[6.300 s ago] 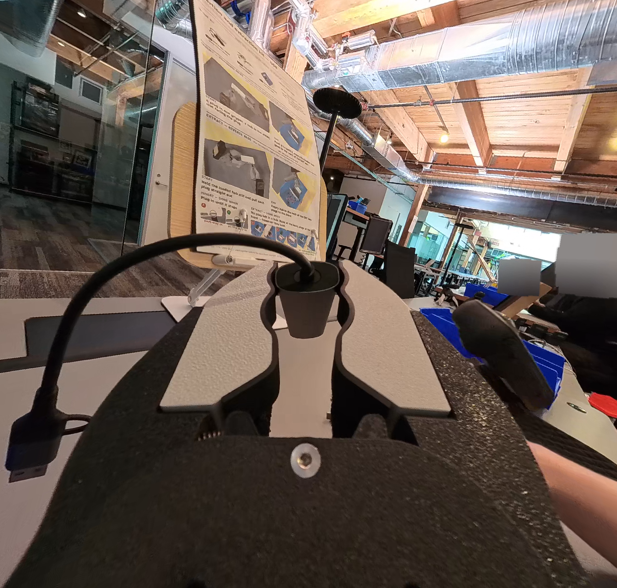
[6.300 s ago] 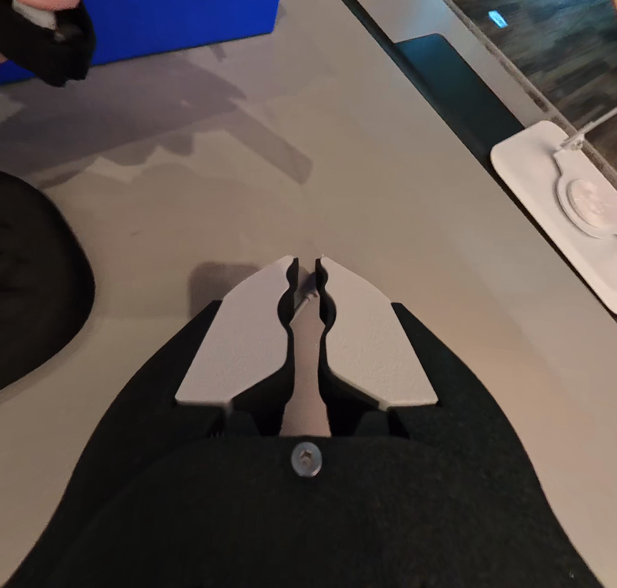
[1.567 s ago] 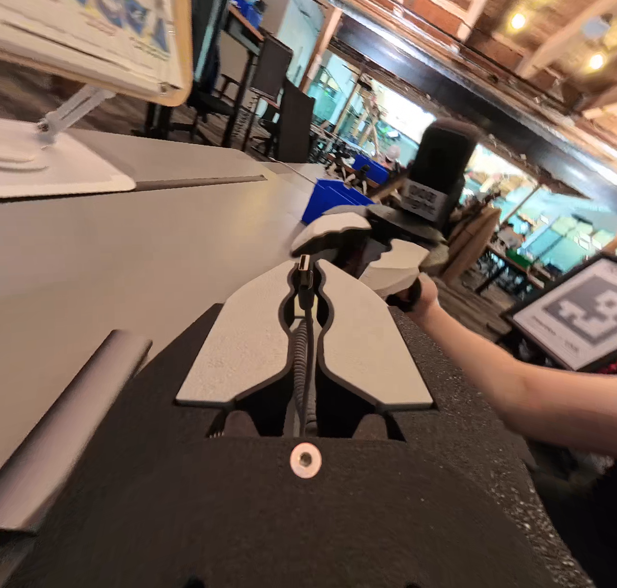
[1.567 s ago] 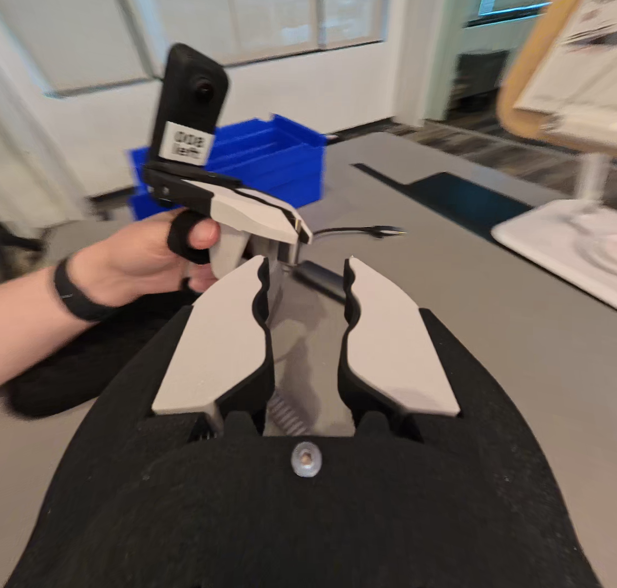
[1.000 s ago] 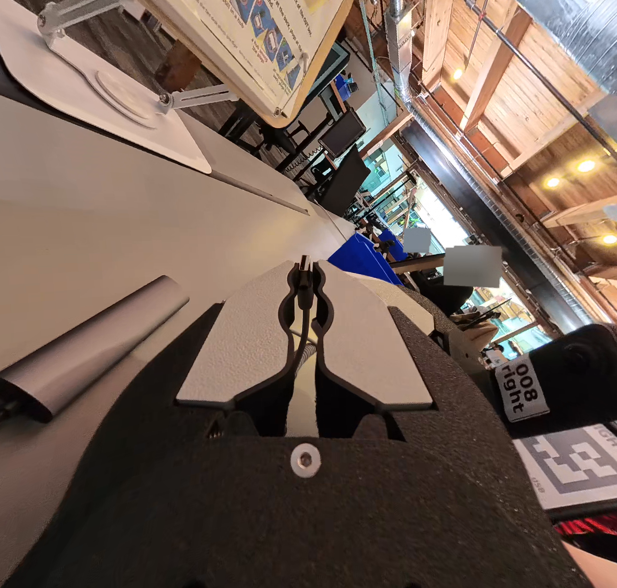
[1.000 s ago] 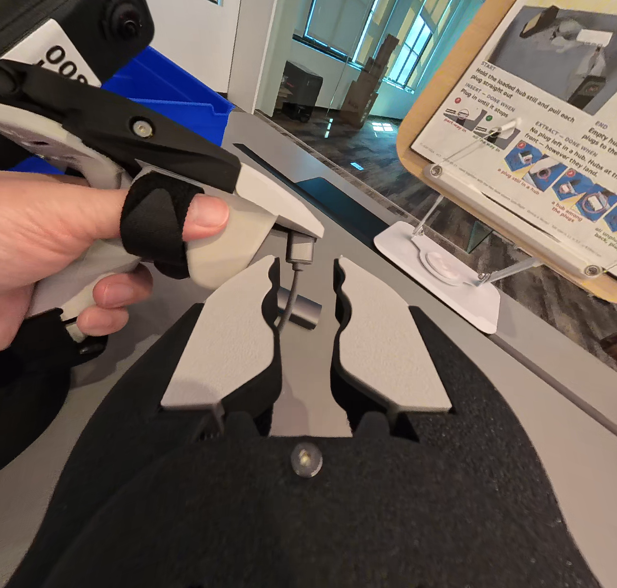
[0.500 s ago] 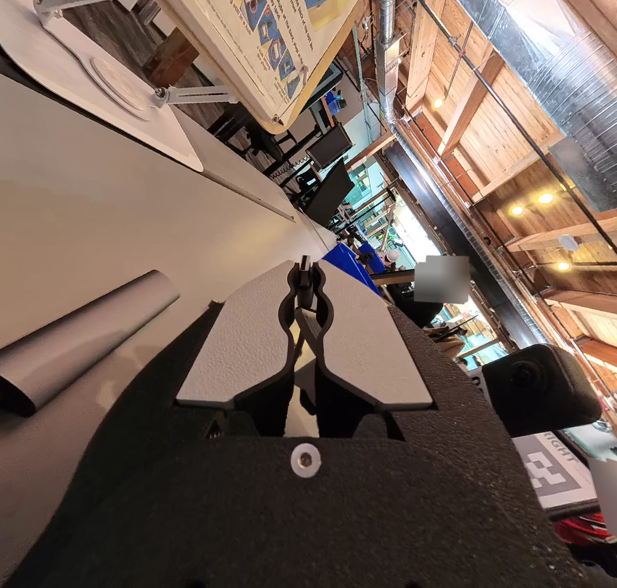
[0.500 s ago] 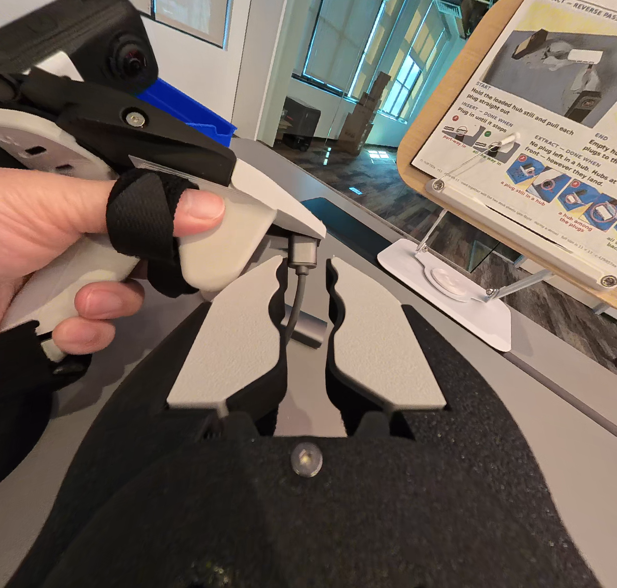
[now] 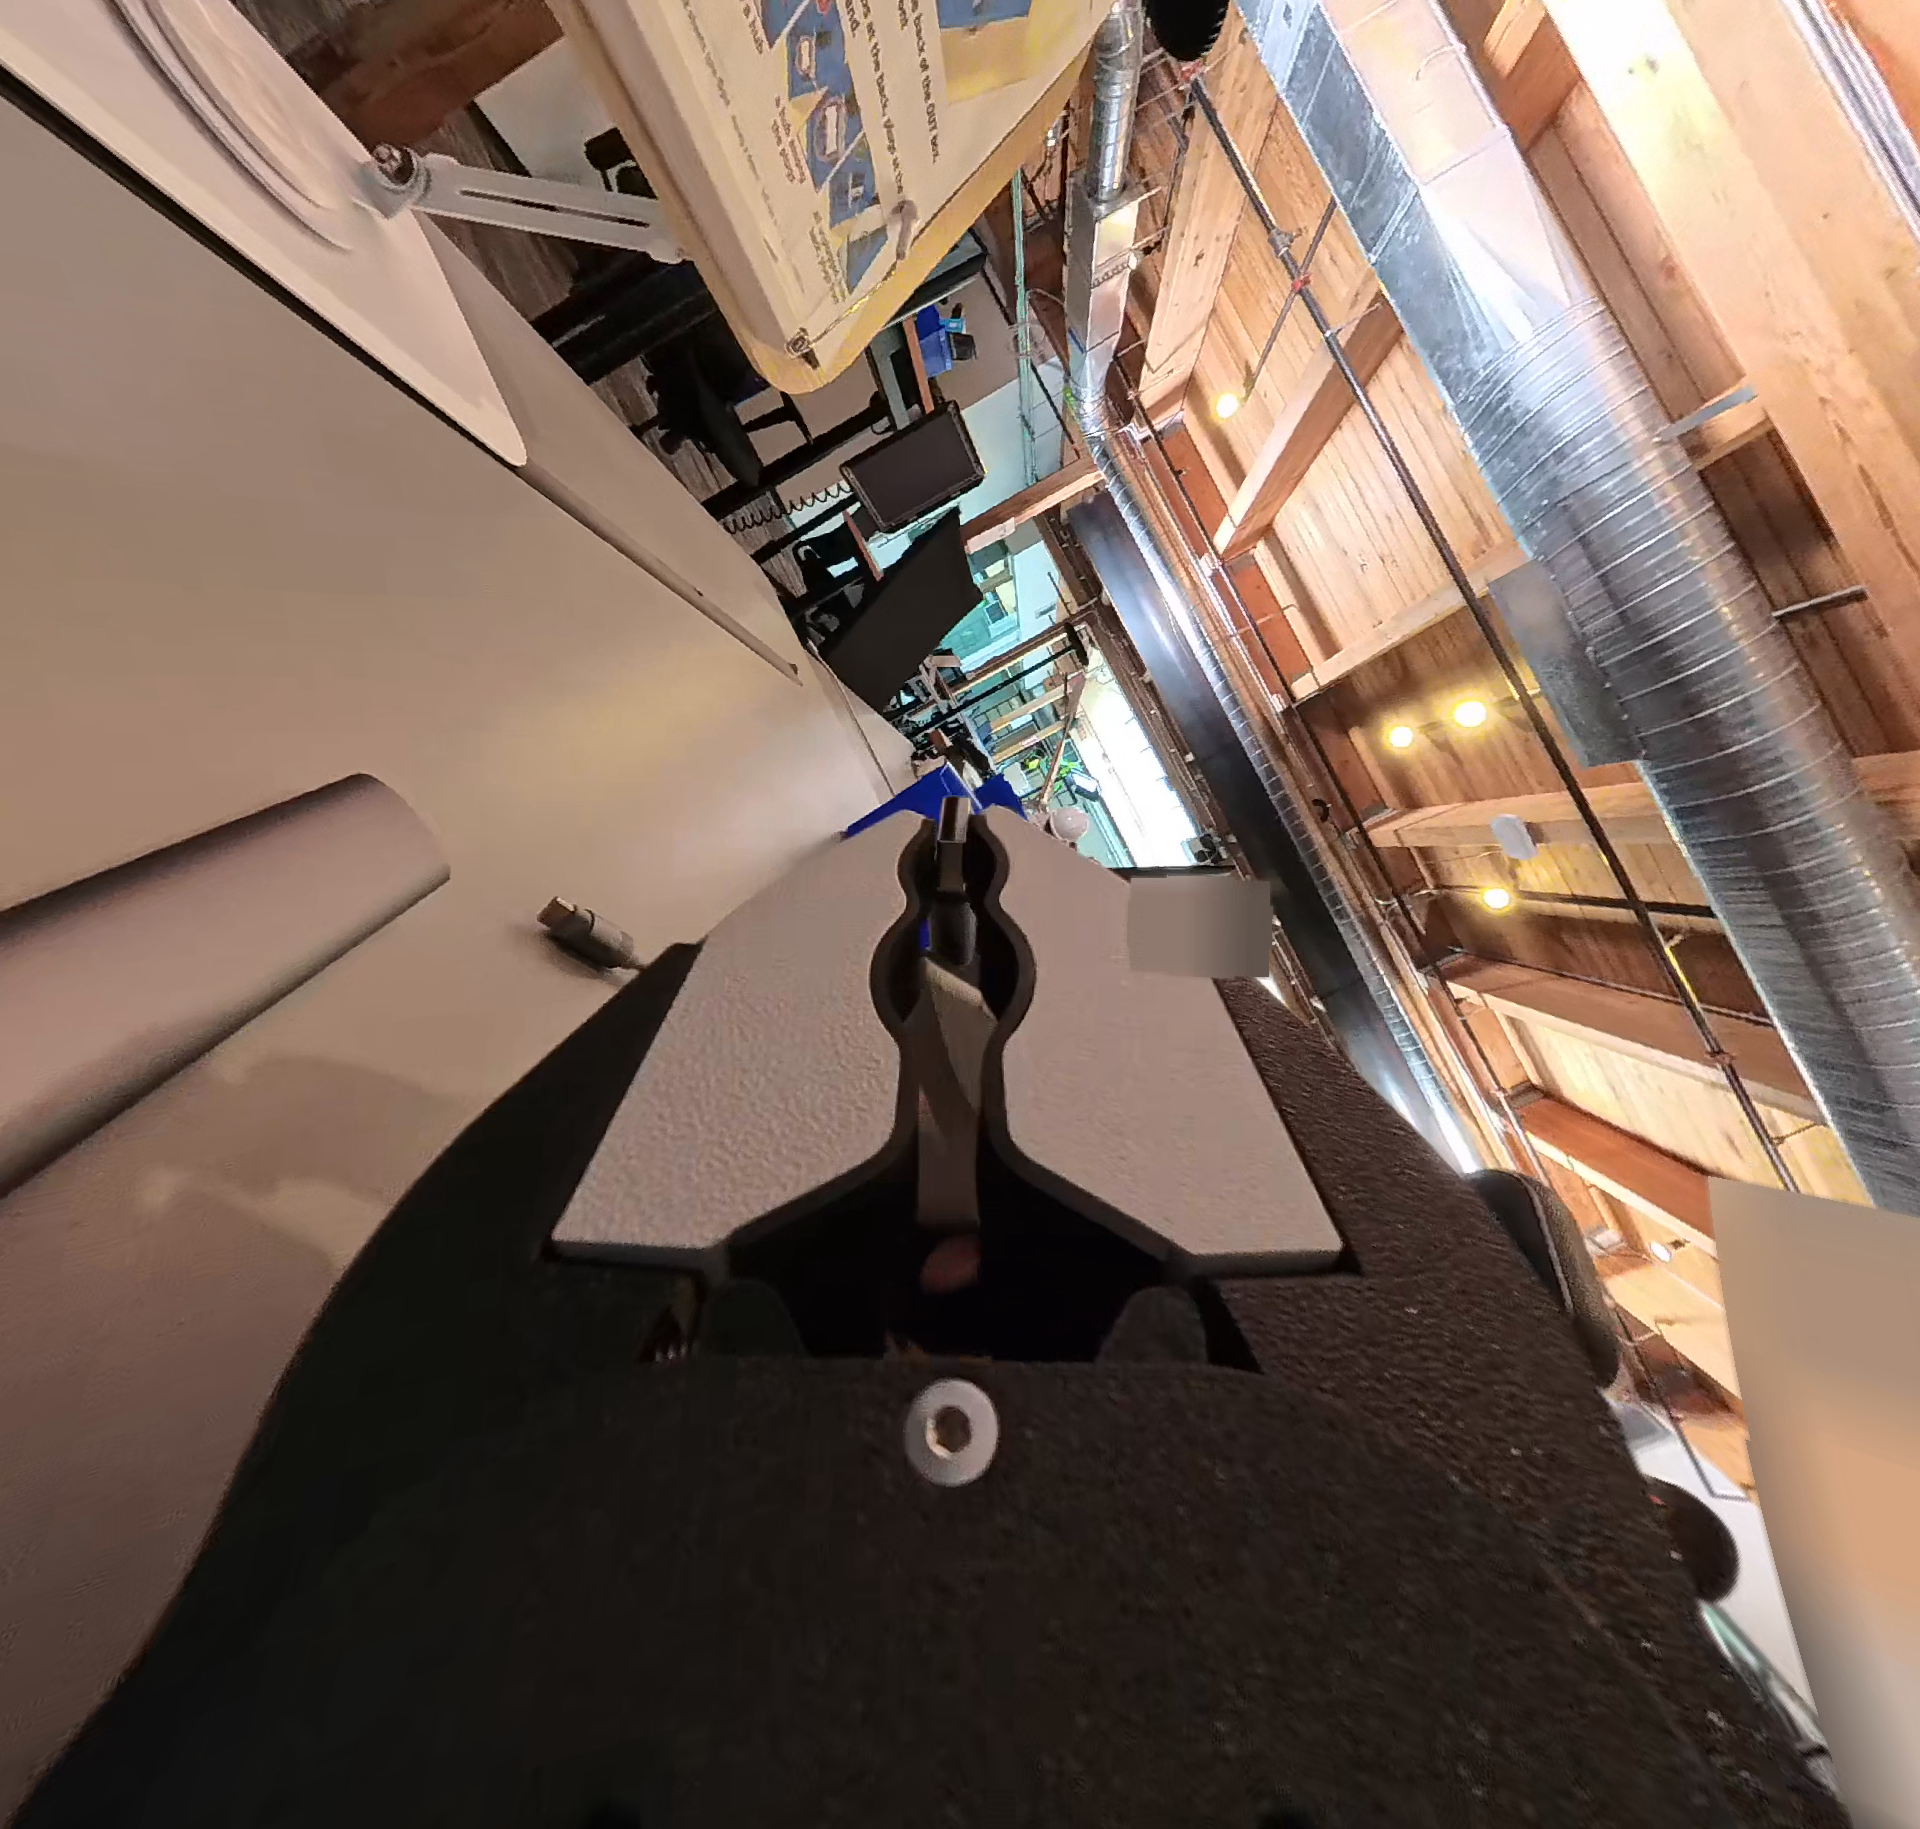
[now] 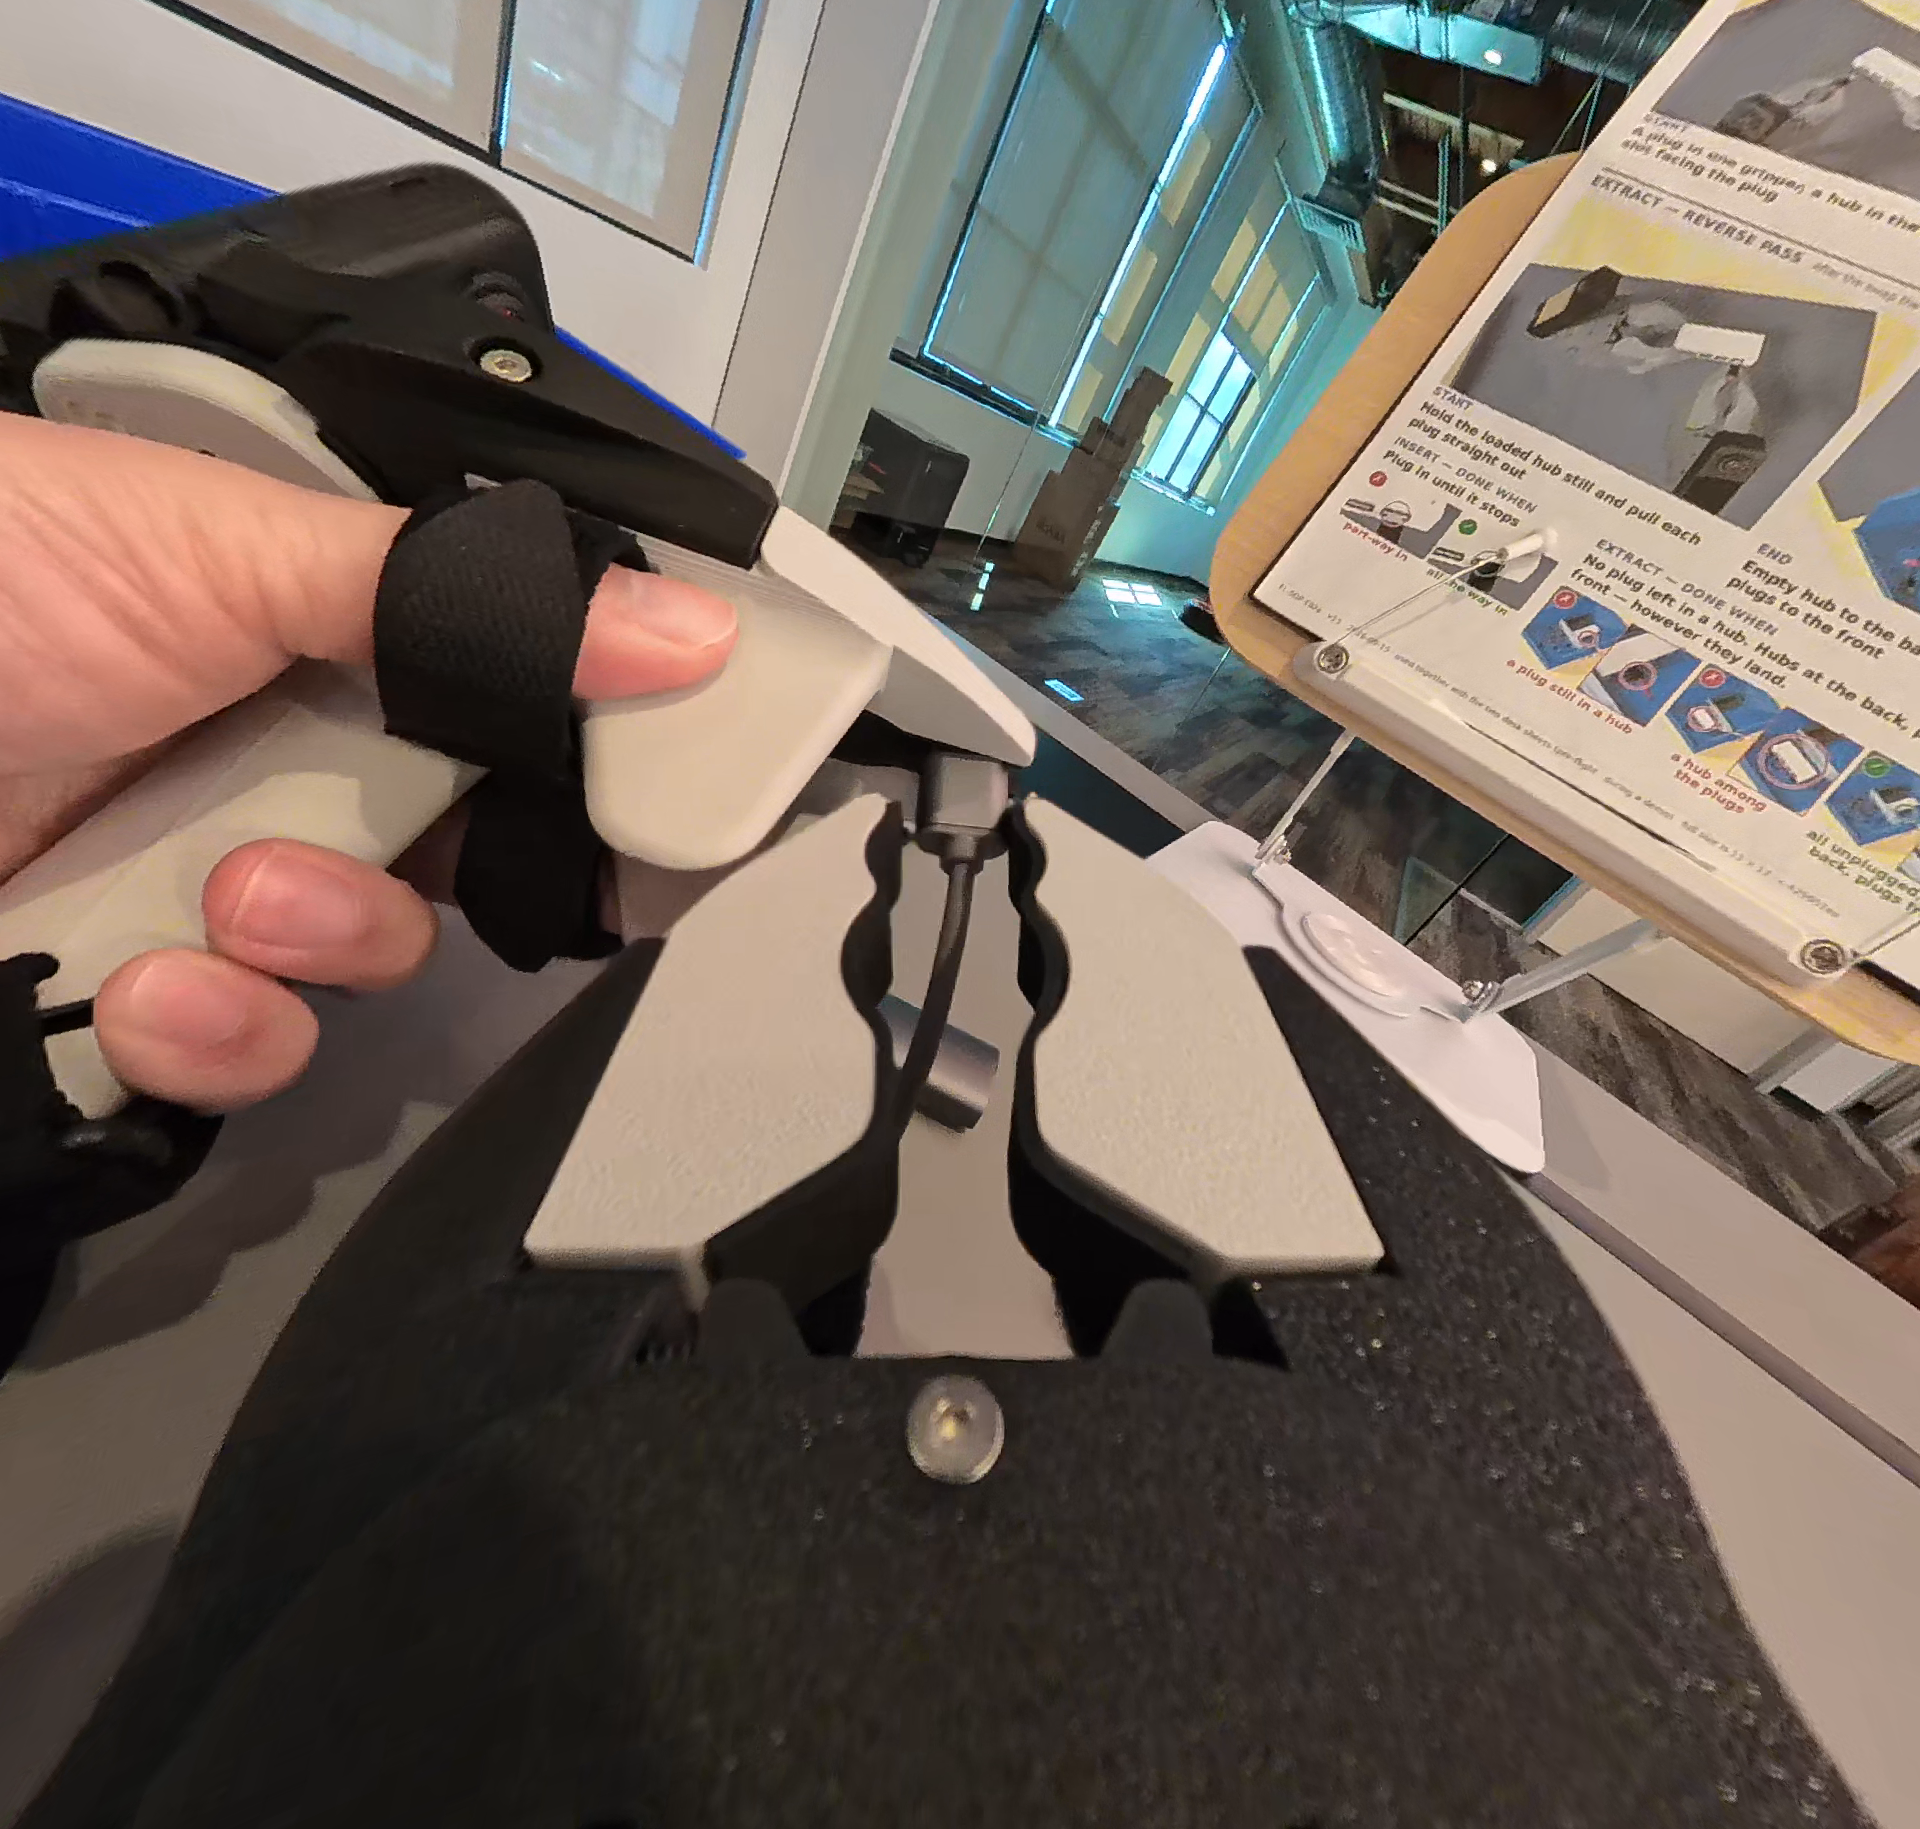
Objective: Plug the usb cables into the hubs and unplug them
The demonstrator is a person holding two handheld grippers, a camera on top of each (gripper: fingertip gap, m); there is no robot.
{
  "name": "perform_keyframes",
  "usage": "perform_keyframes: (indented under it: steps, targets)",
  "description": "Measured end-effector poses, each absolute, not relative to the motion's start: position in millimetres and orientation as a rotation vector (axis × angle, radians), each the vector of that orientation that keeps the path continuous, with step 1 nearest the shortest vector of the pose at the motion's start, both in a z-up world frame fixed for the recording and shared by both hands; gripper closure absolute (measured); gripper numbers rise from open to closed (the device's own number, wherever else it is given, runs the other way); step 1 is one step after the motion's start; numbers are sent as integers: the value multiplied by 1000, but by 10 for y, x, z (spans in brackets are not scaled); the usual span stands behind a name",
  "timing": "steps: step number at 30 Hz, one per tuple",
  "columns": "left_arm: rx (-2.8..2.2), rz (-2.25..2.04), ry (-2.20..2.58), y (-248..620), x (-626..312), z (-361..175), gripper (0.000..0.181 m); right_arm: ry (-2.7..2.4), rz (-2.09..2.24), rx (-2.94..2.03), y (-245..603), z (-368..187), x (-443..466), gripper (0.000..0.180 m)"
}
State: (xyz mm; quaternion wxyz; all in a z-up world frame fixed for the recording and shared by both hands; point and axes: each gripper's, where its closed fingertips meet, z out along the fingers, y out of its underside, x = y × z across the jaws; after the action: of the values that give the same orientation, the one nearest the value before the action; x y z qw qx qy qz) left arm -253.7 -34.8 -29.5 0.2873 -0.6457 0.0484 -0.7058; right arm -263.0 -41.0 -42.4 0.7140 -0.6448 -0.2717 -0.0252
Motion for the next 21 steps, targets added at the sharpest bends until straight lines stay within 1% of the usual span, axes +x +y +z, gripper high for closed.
perform_keyframes:
  steps: [1, 3, 7, 13, 21]
  targets:
    - [-1728, -1880, 133, -343, -2538, -302, 176, -601, -53, -1414, -417, -406, -2624, 164]
    - [-1713, -1906, 121, -346, -2544, -281, 176, -601, -29, -1394, -426, -377, -2626, 163]
    - [-1714, -1931, 99, -340, -2551, -300, 176, -610, -19, -1366, -442, -359, -2647, 158]
    - [-1650, -2130, -27, -343, -2569, -276, 177, -613, 7, -1332, -456, -327, -2659, 159]
    - [-1648, -2121, -10, -356, -2563, -262, 177, -628, -13, -1323, -440, -334, -2658, 160]
